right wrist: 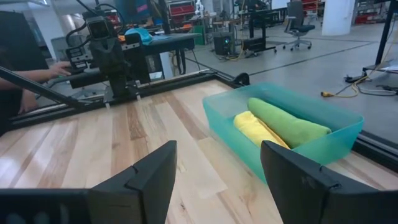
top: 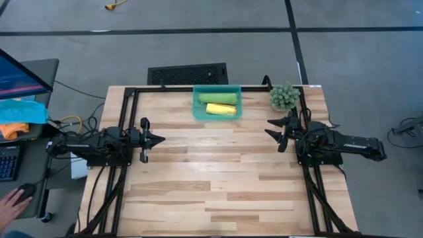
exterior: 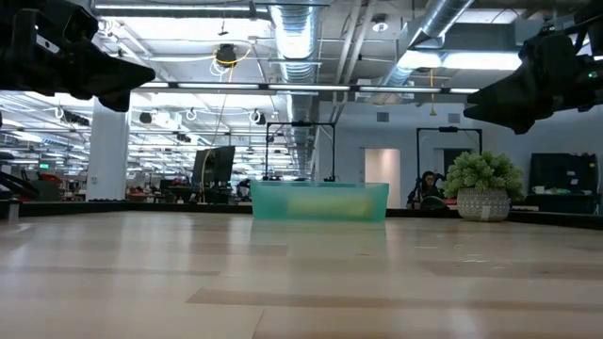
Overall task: Roll microfiber towels into tight, uniform cylinder then place into a basket
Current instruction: Return to Home Position
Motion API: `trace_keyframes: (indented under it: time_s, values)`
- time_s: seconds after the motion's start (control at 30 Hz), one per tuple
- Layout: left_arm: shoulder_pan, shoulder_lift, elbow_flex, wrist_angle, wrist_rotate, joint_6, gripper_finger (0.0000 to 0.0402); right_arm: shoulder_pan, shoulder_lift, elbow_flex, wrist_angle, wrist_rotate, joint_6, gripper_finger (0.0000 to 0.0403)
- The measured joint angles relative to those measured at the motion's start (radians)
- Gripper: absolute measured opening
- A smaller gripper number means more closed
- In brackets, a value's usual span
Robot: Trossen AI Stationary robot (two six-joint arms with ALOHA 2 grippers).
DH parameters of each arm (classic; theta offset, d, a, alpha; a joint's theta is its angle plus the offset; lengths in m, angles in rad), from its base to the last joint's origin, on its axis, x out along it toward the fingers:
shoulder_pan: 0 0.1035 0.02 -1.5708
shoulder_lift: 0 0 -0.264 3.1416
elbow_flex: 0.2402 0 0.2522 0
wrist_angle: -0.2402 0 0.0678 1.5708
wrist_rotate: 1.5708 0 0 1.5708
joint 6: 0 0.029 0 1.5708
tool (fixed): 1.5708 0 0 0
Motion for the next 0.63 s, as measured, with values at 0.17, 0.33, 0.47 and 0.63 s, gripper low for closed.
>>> trace_keyframes:
  time_s: [0.17, 0.33, 0.47, 0.63]
  values:
    - [0.000, 0.000, 0.000, 0.000, 0.000, 0.007, 0.0000, 0.000, 0.000, 0.000, 0.000, 0.000, 0.000, 0.0254]
    - [0.000, 0.000, 0.000, 0.000, 0.000, 0.012, 0.0000, 0.000, 0.000, 0.000, 0.000, 0.000, 0.000, 0.0254]
    - [0.000, 0.000, 0.000, 0.000, 0.000, 0.003, 0.0000, 0.000, 0.000, 0.000, 0.000, 0.000, 0.000, 0.0254]
    - [0.000, 0.000, 0.000, 0.000, 0.000, 0.008, 0.0000, 0.000, 0.000, 0.000, 0.000, 0.000, 0.000, 0.0254]
